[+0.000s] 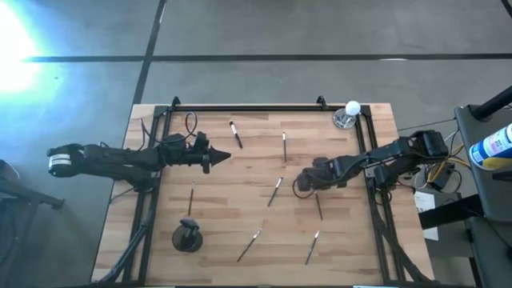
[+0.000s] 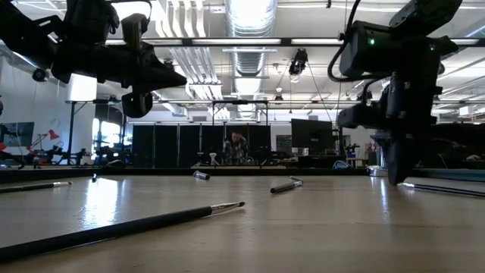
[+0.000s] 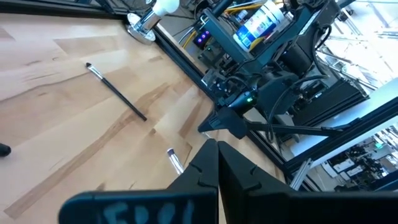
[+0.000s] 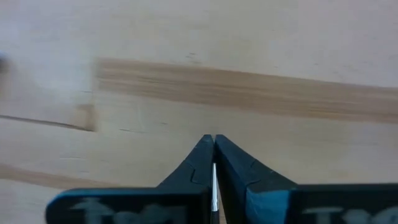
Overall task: Pick & Place Makeup Brushes
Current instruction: Put the eyeshadow brush into the holder
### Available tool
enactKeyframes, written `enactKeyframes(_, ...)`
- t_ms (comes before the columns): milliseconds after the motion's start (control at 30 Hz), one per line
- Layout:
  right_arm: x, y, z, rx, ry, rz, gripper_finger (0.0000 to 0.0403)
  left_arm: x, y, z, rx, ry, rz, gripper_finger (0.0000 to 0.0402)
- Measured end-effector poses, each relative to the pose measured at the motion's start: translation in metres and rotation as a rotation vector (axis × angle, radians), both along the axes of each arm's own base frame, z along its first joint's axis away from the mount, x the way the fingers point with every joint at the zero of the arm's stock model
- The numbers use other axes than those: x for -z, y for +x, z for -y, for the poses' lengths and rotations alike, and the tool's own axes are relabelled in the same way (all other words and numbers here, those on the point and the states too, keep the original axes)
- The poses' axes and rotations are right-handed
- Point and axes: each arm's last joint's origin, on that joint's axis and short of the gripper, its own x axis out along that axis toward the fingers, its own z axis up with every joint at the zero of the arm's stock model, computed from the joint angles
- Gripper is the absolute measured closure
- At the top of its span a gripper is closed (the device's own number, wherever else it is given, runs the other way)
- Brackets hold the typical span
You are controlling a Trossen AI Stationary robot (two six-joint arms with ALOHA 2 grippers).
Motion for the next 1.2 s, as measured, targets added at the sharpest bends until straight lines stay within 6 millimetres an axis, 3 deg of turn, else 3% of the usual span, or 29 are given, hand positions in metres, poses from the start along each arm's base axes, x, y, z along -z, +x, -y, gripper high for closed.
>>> enactKeyframes(167, -0.026, 0.003, 0.000, -0.009, -0.092, 0.113, 0.0394, -0.010, 0.003, -0.001, 0.002, -0.014, 0.031, 0.0401)
enactKeyframes(333, -0.068, 0.014, 0.003, -0.033, -0.249, 0.275, 0.0395, -0.030, 0.009, -0.002, 0.009, -0.021, 0.088, 0.0374)
enactKeyframes(600, -0.163, 0.052, 0.005, -0.141, -0.587, 0.640, 0.0395, -0.068, 0.017, -0.003, 0.046, 0.007, 0.182, 0.0290)
enactKeyframes(833, -0.231, 0.079, 0.007, -0.252, -0.798, 0.790, 0.0395, -0.106, 0.021, -0.003, 0.097, 0.086, 0.283, 0.0274)
enactKeyframes(967, -0.256, 0.092, 0.006, -0.322, -0.859, 0.822, 0.0395, -0.124, 0.026, -0.004, 0.111, 0.104, 0.321, 0.0274)
enactKeyframes(1200, -0.278, 0.117, 0.002, -0.421, -0.908, 0.877, 0.0395, -0.144, 0.046, -0.006, 0.159, 0.122, 0.339, 0.0274)
